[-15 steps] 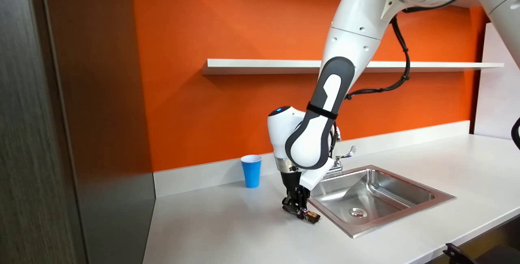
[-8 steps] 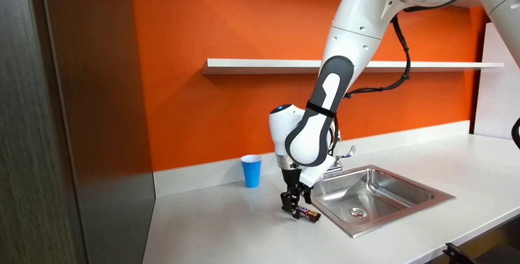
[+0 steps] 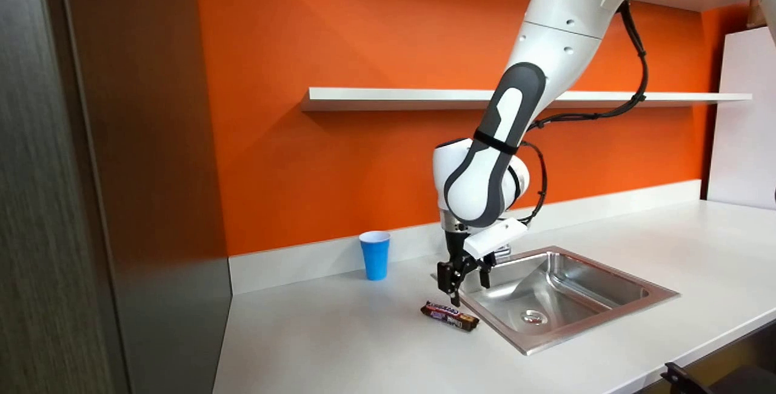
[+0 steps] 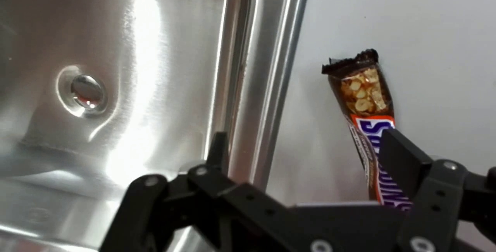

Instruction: Remove the packet out of the sink

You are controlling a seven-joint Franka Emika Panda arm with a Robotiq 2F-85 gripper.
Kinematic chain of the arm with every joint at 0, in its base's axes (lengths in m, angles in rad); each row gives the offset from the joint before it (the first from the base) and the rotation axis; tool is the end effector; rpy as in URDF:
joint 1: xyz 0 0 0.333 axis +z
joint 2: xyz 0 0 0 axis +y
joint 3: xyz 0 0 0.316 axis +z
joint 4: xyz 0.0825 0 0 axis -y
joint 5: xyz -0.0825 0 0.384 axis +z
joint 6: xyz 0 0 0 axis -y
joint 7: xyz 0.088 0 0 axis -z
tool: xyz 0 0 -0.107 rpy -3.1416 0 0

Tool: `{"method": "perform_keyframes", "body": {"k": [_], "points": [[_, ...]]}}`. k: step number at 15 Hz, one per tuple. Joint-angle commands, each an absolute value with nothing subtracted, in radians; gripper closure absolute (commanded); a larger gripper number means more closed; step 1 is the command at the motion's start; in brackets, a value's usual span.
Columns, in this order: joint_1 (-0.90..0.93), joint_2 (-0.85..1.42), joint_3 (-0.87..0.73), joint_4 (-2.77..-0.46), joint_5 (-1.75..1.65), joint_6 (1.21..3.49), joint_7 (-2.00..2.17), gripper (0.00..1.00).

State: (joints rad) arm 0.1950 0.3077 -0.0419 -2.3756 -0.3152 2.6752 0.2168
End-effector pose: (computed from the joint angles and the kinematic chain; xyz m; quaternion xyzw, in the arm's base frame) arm 0.4968 0.0854 0.1929 0.9910 0.1099 0.0094 0.0759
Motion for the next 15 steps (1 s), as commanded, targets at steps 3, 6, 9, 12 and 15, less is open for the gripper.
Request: {"method": "perform_keyframes", "body": {"k": [3, 6, 9, 12, 15], "points": [[0.129, 0.182, -0.025, -2.492, -0.189, 2.66, 0.197, 0.0], [0.118, 0.151, -0.02, -2.515, -0.15, 2.564, 0.195, 0.0], [0.119, 0.132, -0.021, -2.526, -0.133, 2.478, 0.217, 0.0], [0.122, 0.112, -0.022, -2.544, -0.144, 2.445, 0.234, 0.0], [0.128, 0.084, -0.019, -2.582, -0.171, 2.443, 0.245, 0.0]]}}
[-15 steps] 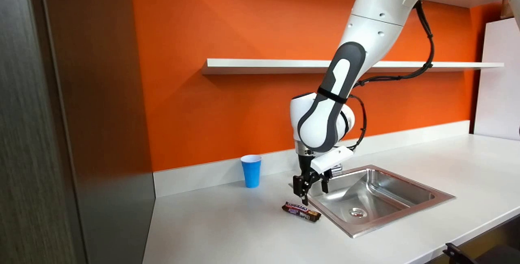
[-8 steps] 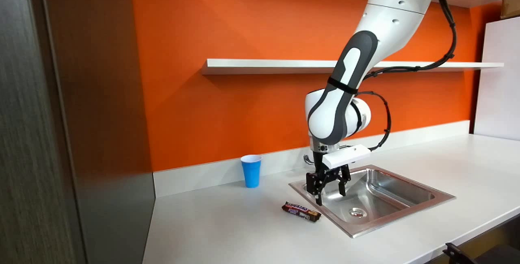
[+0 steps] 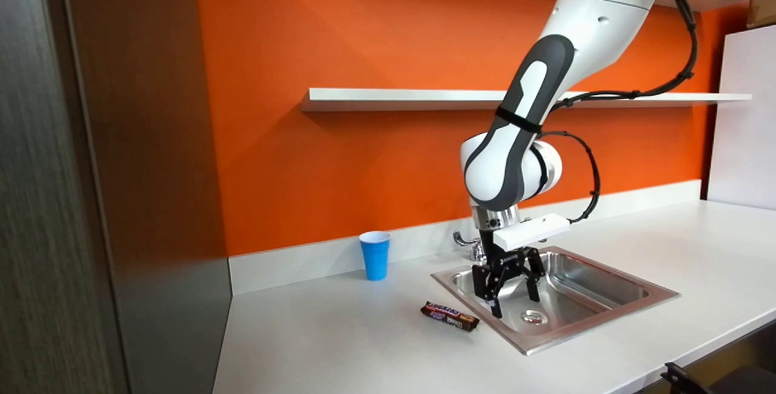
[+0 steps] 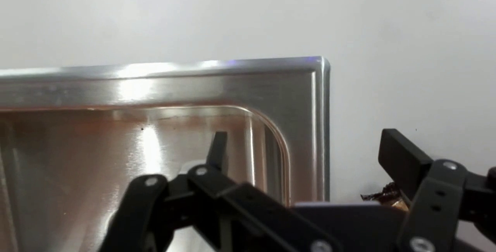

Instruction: Remove the packet out of the sink

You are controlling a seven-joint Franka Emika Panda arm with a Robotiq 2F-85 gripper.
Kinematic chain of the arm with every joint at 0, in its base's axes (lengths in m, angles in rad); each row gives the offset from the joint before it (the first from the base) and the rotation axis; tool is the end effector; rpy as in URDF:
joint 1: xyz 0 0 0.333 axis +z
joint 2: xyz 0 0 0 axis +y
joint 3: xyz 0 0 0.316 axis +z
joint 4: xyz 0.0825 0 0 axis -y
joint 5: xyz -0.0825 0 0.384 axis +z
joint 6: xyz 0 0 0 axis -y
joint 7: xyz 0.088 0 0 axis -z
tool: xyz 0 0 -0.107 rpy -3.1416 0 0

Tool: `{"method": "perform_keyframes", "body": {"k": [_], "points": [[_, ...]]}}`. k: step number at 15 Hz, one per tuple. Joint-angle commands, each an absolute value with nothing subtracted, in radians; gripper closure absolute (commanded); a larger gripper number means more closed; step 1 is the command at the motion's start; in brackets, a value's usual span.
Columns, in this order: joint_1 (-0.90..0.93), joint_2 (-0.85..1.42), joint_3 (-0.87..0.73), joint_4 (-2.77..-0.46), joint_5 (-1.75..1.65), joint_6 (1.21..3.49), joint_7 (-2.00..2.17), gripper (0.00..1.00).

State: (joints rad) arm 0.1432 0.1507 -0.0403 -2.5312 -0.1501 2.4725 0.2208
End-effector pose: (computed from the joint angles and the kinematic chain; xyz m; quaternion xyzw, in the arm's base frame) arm 0.4348 0.0447 0.2026 0.9936 0.0047 -0.0960 0.0594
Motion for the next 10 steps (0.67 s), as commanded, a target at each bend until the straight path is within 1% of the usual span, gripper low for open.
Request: {"method": "perform_keyframes", "body": {"k": [1, 9, 10], "points": [[0.13, 0.074, -0.017, -2.595, -0.179, 2.445, 0.253, 0.0], [0.118, 0.001, -0.009, -2.691, -0.197, 2.469, 0.297, 0.0], [0.115, 0.053, -0.003, -2.652, -0.168, 2.469, 0.252, 0.0]]}}
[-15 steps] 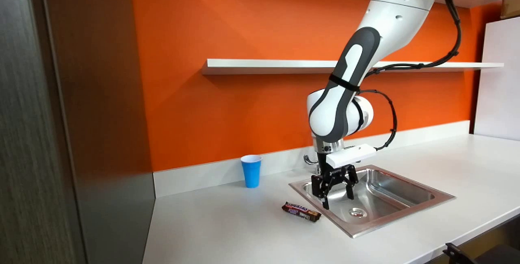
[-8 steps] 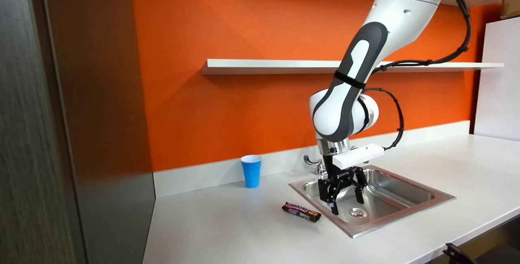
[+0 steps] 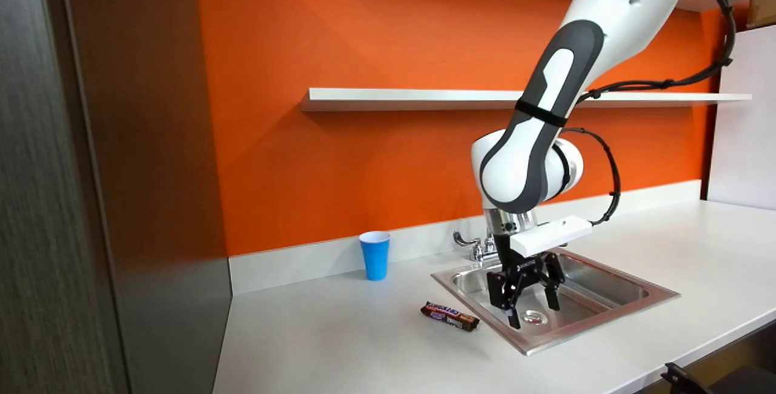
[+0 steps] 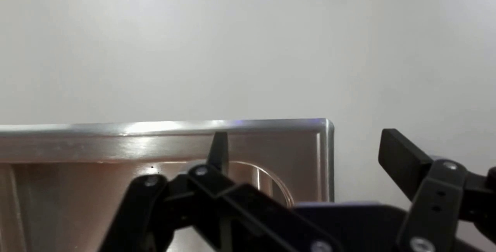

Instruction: Remove the packet out of the sink

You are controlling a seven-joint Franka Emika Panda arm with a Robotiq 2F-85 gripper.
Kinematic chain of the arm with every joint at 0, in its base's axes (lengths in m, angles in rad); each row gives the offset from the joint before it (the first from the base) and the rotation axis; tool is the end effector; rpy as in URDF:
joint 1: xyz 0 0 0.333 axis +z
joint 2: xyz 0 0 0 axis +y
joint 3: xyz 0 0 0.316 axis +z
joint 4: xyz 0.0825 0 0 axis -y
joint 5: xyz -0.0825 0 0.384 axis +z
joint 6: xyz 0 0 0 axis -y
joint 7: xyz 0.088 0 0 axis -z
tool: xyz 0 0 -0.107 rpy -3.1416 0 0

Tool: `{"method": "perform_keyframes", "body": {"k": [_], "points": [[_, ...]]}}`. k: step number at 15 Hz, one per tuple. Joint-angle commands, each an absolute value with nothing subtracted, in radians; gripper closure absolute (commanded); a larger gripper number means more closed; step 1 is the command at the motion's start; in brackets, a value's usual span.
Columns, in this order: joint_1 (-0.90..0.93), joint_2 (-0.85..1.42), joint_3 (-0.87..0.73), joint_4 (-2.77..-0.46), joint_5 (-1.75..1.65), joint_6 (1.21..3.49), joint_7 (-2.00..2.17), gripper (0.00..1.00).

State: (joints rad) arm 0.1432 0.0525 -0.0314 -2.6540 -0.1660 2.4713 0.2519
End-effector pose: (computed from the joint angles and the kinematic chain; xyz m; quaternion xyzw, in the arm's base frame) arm 0.3938 0.0444 0.2062 0.9921 0.0010 -0.1070 0.0648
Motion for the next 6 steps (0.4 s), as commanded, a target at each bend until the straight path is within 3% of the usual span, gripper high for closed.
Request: {"method": "perform_keyframes", "body": {"k": [1, 6], "points": [[0.114, 0.046, -0.003, -2.659, -0.168, 2.469, 0.258, 0.0], [0.114, 0.037, -0.002, -2.668, -0.169, 2.469, 0.264, 0.0]]}}
